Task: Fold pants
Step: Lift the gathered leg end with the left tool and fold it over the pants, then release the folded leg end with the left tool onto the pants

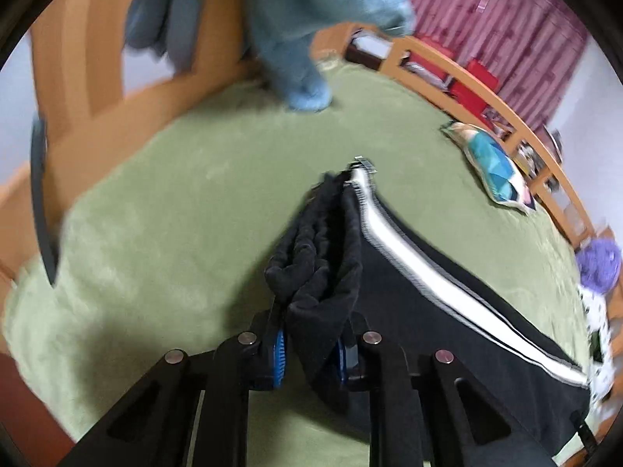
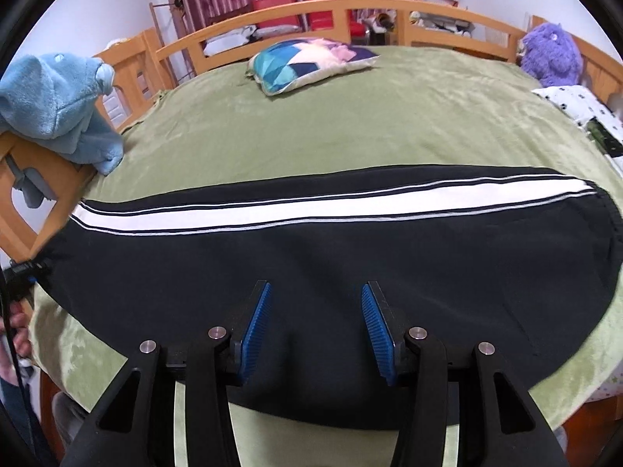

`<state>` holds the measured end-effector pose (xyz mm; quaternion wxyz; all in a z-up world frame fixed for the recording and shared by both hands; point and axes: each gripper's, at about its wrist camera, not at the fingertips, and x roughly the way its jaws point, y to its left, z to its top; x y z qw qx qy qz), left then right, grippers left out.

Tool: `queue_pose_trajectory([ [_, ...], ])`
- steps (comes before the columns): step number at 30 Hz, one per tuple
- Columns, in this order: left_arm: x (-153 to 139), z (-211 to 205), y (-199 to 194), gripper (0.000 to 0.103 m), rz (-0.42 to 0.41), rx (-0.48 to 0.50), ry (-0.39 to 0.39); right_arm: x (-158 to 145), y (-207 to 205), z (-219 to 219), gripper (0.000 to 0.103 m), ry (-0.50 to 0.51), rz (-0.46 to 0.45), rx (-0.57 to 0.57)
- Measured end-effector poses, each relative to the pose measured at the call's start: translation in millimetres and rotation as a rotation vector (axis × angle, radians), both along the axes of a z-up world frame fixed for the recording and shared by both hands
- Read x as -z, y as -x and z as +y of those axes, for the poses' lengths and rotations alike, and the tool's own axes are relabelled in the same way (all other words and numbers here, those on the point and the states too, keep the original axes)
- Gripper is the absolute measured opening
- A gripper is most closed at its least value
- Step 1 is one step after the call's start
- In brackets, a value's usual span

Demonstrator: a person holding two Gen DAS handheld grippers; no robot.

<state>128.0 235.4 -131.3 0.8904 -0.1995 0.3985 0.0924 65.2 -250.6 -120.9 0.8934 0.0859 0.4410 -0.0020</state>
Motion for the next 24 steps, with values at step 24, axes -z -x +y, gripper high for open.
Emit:
queue_pose_trajectory([
  [24, -29.0, -395.9, 47.0, 0.016, -0.062, 0.7, -0.249, 20.8, 65.0, -158.0, 0.049, 0.008, -0.061, 0.176],
])
